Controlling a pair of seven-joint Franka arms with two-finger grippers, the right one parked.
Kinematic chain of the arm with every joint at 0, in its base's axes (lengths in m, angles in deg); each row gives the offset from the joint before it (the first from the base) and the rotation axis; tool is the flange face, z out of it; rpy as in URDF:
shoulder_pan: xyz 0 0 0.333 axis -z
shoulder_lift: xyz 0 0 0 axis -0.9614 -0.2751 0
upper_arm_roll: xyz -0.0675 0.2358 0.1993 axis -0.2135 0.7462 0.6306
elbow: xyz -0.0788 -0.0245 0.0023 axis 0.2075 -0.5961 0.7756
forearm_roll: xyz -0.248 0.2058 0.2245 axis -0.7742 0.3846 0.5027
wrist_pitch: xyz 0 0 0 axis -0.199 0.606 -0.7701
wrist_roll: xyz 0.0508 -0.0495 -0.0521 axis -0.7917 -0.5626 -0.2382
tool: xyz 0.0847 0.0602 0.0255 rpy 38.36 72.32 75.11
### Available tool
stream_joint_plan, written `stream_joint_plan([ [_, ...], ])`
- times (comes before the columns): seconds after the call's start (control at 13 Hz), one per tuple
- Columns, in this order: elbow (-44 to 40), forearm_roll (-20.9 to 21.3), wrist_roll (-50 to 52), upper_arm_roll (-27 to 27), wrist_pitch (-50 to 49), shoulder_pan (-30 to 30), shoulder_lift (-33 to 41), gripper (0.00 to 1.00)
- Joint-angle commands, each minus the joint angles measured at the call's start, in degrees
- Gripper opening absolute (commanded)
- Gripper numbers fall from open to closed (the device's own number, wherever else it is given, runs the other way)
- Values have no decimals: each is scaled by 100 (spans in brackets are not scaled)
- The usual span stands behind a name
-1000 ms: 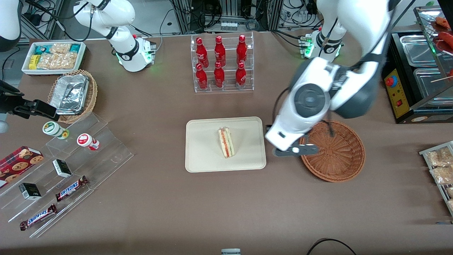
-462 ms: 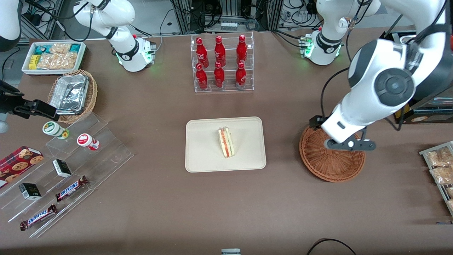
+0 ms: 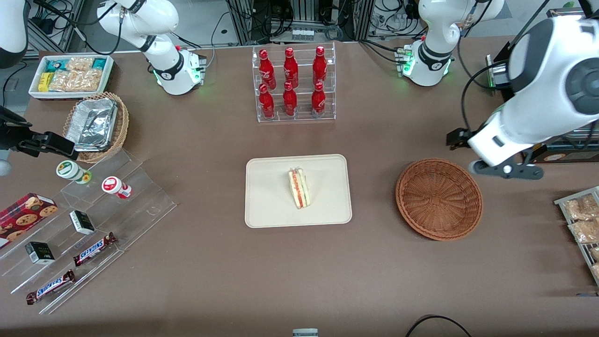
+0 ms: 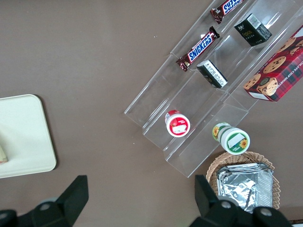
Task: Place sandwich from basket to tray
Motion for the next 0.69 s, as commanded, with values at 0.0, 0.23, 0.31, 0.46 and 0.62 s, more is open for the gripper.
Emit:
stream_joint_plan([
  [0.0, 306, -113, -309, 138, -244, -111, 538, 100],
  [0.23, 385, -113, -309, 138, -526, -305, 855, 100],
  [0.31, 377, -104, -309, 190, -631, -305, 916, 100],
  [0.46, 377, -104, -318, 295, -693, -357, 1048, 100],
  [0.62, 377, -95, -318, 366, -623, -428, 1075, 100],
])
